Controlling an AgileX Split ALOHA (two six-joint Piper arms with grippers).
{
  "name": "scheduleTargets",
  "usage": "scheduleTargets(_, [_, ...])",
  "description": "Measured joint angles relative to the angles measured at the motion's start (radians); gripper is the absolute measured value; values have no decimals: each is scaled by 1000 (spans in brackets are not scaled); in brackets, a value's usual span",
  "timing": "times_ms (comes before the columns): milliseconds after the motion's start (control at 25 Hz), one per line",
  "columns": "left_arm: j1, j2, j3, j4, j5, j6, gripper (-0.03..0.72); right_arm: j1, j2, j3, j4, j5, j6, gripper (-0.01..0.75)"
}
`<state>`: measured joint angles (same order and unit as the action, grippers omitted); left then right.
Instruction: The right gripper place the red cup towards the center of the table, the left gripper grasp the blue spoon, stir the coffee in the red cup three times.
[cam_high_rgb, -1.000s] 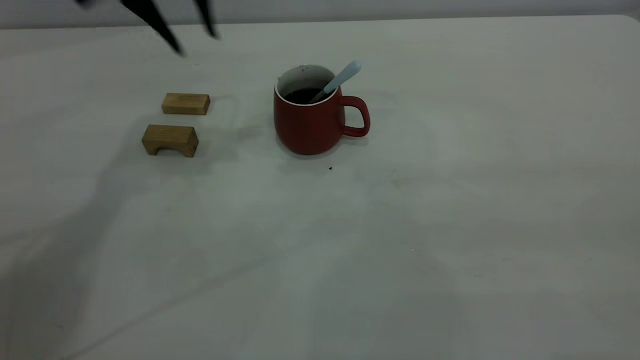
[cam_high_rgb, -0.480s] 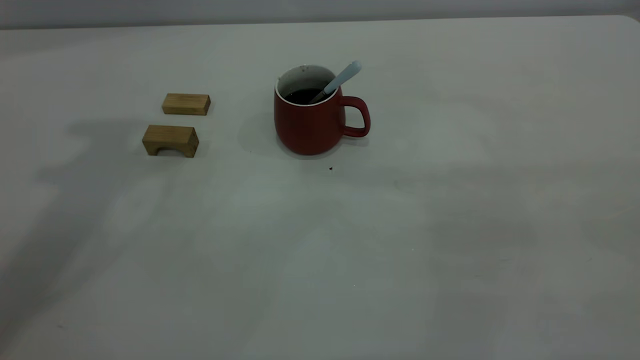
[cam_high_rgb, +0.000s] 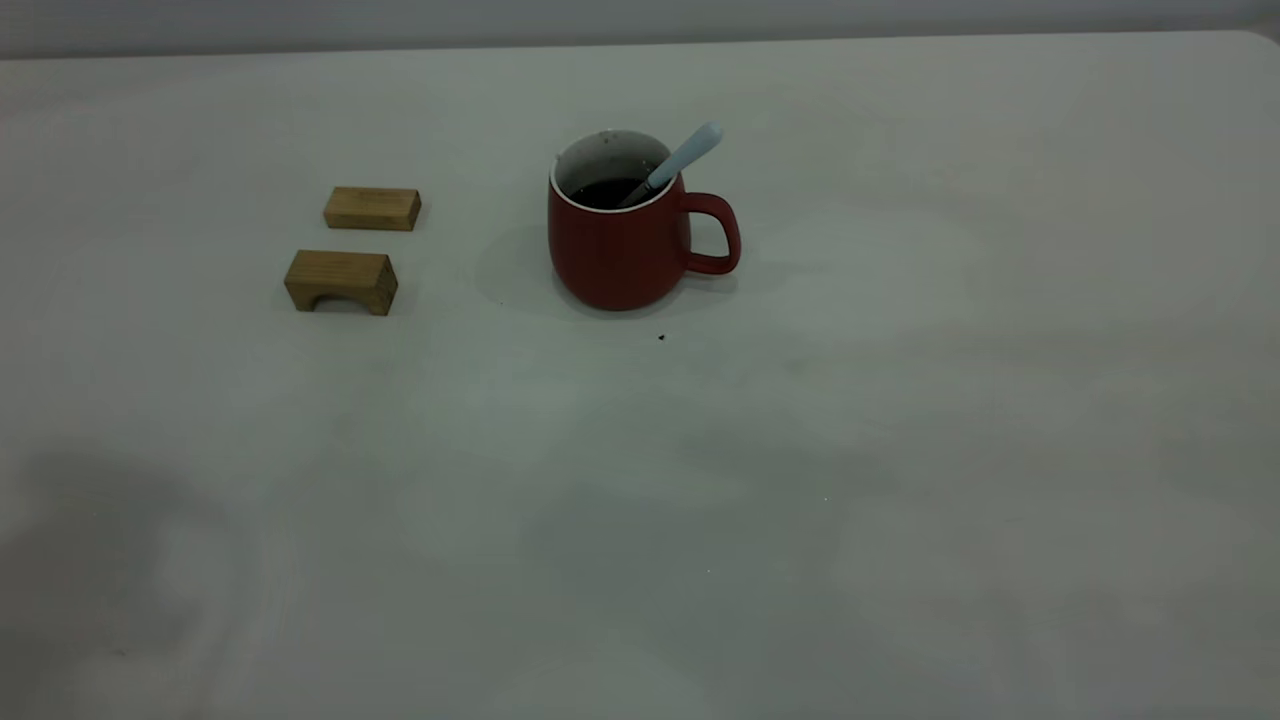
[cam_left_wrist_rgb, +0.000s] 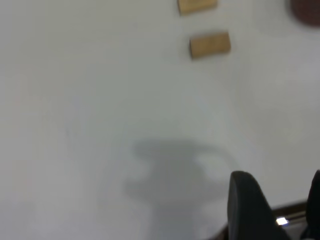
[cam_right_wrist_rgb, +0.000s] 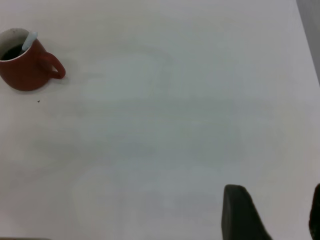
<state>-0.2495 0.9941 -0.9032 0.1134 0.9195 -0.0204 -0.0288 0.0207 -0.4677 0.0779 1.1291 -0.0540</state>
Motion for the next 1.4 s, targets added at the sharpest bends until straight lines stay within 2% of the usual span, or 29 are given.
scheduleTargets(200, [14,-311,274,-7,6,-15,355,0,0,0,0,0,0,375])
scheduleTargets(360, [108,-541,393,-41,70,-16,355,0,0,0,0,0,0,375])
scheduleTargets(480, [177,-670,396,-49,86,-17,355,0,0,0,0,0,0,375])
scheduleTargets(600, [200,-774,396,-56,135,-17,355,0,0,0,0,0,0,375])
scheduleTargets(760, [201,-890,398,-68,220,-19,355,0,0,0,0,0,0,375])
scheduleTargets(960, [201,-1003,416,-70,214,-13,355,0,0,0,0,0,0,375])
scheduleTargets(1400, [201,-1013,417,-71,215,-11,355,0,0,0,0,0,0,375])
